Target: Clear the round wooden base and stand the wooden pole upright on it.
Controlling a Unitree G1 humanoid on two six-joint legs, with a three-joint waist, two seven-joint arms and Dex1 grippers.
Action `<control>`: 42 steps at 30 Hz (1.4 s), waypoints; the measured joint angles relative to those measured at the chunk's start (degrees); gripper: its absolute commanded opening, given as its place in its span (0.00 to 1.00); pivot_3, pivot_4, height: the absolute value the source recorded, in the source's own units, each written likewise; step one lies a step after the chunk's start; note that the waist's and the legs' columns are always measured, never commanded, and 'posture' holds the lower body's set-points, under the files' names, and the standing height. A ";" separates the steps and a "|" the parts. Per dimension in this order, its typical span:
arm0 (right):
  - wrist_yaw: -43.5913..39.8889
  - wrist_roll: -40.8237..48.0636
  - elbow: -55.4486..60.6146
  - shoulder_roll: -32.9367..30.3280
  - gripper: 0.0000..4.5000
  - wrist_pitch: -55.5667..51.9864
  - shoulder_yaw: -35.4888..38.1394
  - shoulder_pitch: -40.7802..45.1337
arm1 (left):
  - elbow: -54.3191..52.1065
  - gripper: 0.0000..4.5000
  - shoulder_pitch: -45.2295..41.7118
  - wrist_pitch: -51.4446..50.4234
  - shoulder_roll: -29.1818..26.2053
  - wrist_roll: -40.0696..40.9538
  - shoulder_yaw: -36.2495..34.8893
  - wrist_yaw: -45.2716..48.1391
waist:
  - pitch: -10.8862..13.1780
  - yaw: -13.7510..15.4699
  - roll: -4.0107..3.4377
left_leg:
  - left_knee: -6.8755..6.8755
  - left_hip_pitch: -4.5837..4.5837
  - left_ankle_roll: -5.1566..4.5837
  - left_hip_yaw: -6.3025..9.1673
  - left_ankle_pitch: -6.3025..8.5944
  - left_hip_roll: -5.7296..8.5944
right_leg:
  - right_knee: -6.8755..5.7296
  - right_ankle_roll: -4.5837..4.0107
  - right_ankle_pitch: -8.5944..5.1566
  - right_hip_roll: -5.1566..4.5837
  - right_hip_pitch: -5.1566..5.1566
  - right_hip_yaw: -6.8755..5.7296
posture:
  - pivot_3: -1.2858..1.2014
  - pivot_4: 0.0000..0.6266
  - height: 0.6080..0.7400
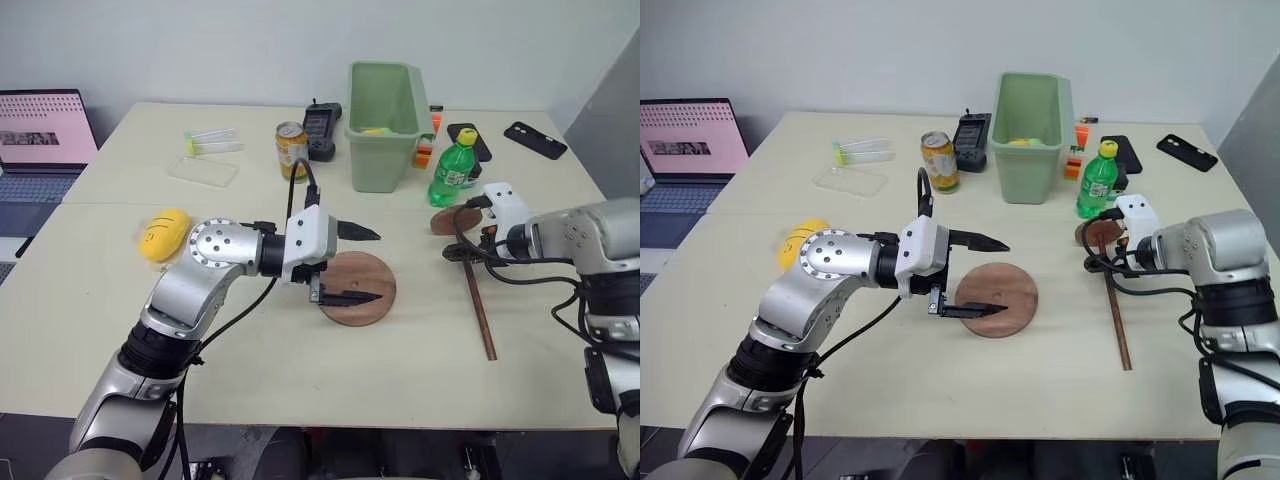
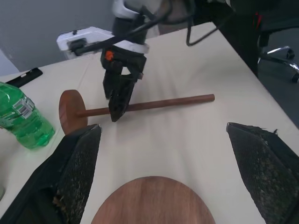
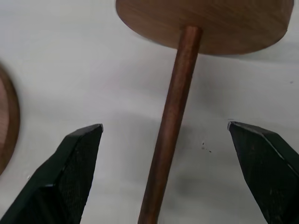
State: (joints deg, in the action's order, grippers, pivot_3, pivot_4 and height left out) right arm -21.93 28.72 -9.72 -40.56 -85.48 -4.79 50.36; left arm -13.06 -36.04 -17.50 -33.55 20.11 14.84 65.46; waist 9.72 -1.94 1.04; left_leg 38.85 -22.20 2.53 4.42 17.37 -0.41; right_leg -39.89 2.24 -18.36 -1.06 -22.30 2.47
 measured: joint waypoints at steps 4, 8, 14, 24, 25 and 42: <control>-6.13 -2.67 -10.89 0.16 1.00 3.05 -6.86 5.57 | 0.23 0.99 1.72 0.64 1.01 -1.60 1.62 -0.01 | 0.01 0.01 -0.02 | 0.00 -0.06 0.00 -0.02 0.00 0.03 | 0.03 0.00 0.00 -0.04 -0.04 0.02 | 0.52 0.24 1.00; -11.37 -6.76 -20.00 0.28 1.00 8.60 -11.60 10.65 | 0.80 0.99 2.07 1.68 2.61 -3.40 3.07 -0.30 | 0.01 0.15 -0.02 | 0.04 -0.14 0.00 0.04 0.00 0.04 | 0.03 0.00 0.00 -0.06 -0.05 -0.05 | 0.52 0.24 1.00; -17.60 -11.34 -29.79 1.51 0.69 12.07 -14.61 14.04 | 0.80 1.00 2.15 1.80 4.08 -4.22 3.32 -1.08 | 0.01 0.06 -0.02 | 0.04 -0.16 0.01 0.03 -0.01 0.02 | 0.00 0.00 0.00 -0.06 -0.11 -0.04 | 0.52 0.24 1.00; -21.95 -14.69 -32.81 2.96 0.20 12.45 -15.21 15.05 | 1.72 1.00 2.69 3.11 4.44 -6.15 3.42 -1.09 | 0.01 0.08 -0.02 | 0.04 -0.17 0.02 0.03 -0.01 0.03 | -0.01 0.00 0.00 -0.07 -0.12 -0.04 | 0.52 0.24 1.00; -21.95 -14.83 -32.97 3.00 0.14 12.34 -15.05 15.05 | 1.73 1.00 2.70 3.13 4.44 -6.23 3.42 -1.08 | 0.01 0.08 -0.03 | 0.04 -0.17 0.02 0.03 -0.01 0.03 | -0.01 0.00 0.00 -0.07 -0.12 -0.04 | 0.52 0.24 1.00; -17.01 -7.71 7.39 4.18 0.06 7.05 6.54 9.27 | -0.65 1.00 7.55 -0.78 -6.01 -1.57 -4.21 1.76 | 0.00 -0.75 -0.10 | 0.02 -0.77 0.11 0.03 -0.06 -0.20 | -0.30 0.00 0.00 -0.09 -0.96 -0.04 | 0.52 0.24 1.00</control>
State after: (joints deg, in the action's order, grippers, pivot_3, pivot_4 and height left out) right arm -38.95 21.00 -2.34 -36.38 -78.42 1.76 59.63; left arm -13.71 -28.49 -18.28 -39.56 18.55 10.62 67.22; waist 9.73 -2.68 0.94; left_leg 38.88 -22.98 2.65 4.45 17.30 -0.61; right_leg -40.19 2.24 -18.35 -1.15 -23.26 2.43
